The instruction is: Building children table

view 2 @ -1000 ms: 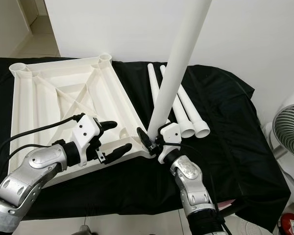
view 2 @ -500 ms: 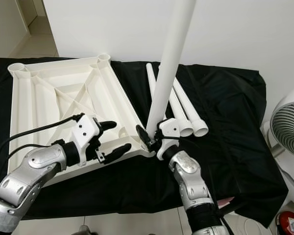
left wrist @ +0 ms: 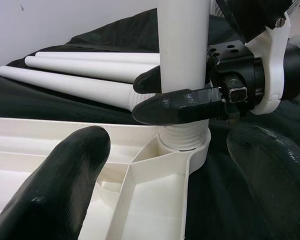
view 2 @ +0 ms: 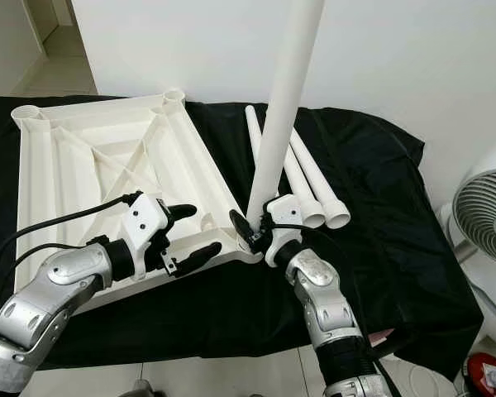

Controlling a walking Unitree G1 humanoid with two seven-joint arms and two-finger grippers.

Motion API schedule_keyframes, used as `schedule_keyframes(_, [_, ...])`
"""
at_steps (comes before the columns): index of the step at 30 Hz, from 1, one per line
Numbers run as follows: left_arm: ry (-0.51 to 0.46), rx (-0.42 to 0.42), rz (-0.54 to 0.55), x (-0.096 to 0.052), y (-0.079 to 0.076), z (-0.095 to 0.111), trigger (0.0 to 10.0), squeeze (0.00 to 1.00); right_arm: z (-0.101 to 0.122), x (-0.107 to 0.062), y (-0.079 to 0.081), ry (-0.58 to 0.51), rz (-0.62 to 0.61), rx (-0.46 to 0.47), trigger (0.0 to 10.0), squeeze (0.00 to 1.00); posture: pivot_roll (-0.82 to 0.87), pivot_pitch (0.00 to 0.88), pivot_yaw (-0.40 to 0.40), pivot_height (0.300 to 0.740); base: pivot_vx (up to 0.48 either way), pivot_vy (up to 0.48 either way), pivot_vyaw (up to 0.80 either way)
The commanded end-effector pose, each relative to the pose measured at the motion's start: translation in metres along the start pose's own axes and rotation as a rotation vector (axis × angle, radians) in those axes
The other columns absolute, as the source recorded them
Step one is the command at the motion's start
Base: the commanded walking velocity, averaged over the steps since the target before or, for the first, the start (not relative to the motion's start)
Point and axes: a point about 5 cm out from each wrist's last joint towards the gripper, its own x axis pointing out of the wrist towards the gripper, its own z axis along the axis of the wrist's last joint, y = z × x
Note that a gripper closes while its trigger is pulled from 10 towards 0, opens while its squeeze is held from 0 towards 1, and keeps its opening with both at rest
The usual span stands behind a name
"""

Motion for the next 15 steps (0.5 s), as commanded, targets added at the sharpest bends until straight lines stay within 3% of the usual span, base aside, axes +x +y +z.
schedule_keyframes(1, [-0.002, 0.009, -0.025, -0.001, -0.002, 0.002, 10.0, 0.0, -0.031, -0.016, -0.014, 0.126, -0.138, 0.038, 10.0, 0.0, 0.08, 0.064, -0.046, 0.74, 0.0, 0.0, 0.0])
schedule_keyframes(4, [-0.002, 0.009, -0.027, -0.001, -0.002, 0.002, 10.0, 0.0, -0.022, -0.018, -0.014, 0.028, -0.221, -0.009, 10.0, 0.0, 0.08, 0.063, -0.045, 0.74, 0.0, 0.0, 0.0])
schedule_keyframes(7, [-0.003, 0.008, -0.027, -0.001, -0.002, 0.002, 10.0, 0.0, -0.02, -0.017, -0.009, 0.008, -0.2, -0.035, 10.0, 0.0, 0.08, 0.062, -0.045, 0.74, 0.0, 0.0, 0.0])
schedule_keyframes(9, [-0.003, 0.007, -0.027, -0.001, -0.002, 0.002, 10.0, 0.0, -0.018, -0.018, -0.002, -0.007, -0.155, -0.128, 10.0, 0.0, 0.07, 0.062, -0.043, 0.74, 0.0, 0.0, 0.0])
schedule_keyframes(15, [-0.003, 0.007, -0.03, -0.001, -0.002, 0.002, 10.0, 0.0, -0.025, -0.019, -0.003, 0.038, -0.133, -0.066, 10.0, 0.0, 0.07, 0.062, -0.042, 0.74, 0.0, 0.0, 0.0])
